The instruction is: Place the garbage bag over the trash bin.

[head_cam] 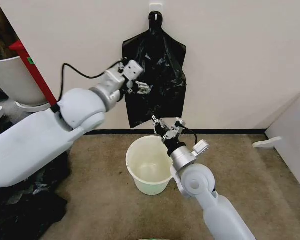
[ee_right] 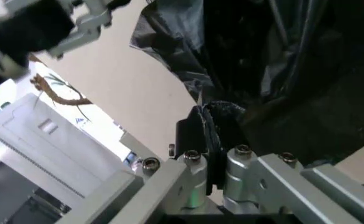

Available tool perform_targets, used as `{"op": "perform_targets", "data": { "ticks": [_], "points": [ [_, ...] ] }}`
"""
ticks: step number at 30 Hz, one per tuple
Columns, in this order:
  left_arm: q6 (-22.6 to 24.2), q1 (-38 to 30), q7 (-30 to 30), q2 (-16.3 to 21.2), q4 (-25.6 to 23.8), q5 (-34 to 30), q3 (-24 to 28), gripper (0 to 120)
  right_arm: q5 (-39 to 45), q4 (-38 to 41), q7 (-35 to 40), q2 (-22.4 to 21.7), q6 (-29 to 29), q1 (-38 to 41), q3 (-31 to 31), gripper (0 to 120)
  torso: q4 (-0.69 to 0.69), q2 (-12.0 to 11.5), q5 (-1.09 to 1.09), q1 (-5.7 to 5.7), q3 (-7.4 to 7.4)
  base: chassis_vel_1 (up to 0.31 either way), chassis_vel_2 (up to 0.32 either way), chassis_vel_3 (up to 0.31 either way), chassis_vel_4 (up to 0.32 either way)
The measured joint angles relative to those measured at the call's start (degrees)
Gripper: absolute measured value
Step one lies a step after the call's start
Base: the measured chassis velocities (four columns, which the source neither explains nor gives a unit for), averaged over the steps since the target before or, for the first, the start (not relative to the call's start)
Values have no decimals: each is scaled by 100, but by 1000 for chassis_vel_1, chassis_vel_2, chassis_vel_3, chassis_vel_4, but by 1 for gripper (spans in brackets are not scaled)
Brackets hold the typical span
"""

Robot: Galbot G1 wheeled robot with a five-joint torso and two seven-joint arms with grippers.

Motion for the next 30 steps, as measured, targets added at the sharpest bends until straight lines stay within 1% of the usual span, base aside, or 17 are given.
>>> {"op": "perform_targets", "data": {
  "ticks": [2,3,10,12,16,19,21,25,30],
  "points": [
    [30,-73,-44,-69,49,6,33,100,18,-3,-96,-187,-3,7,42,0,-1,0,2,0,0,0,0,0,0],
    [30,-73,-44,-69,49,6,33,100,18,-3,-96,-187,-3,7,42,0,-1,0,2,0,0,0,0,0,0],
    [144,-252,-69,-135,86,-6,79,100,272,-94,-366,-770,-109,173,181,0,0,0,0,0,0,0,0,0,0],
    [179,-274,-69,-143,86,-5,92,100,297,-107,-371,-794,-117,196,183,0,1,0,0,0,0,0,0,0,0],
    [434,-396,-43,-205,42,-2,174,100,341,-144,-376,-840,-122,237,211,0,1,0,1,0,0,0,0,0,0],
    [487,-469,-34,-272,38,20,223,100,343,-133,-376,-848,-122,221,248,0,1,0,0,0,0,0,0,0,0],
    [508,-546,-30,-371,135,170,296,100,343,-93,-376,-853,-121,191,289,0,-1,0,0,0,0,0,0,0,0],
    [508,-667,-64,-505,367,255,396,100,343,-46,-376,-853,-116,183,303,0,0,0,0,0,0,0,0,0,0],
    [509,-685,-142,-542,463,265,441,100,343,-17,-375,-862,-111,170,314,0,0,0,0,0,0,0,0,0,0]
  ]
}}
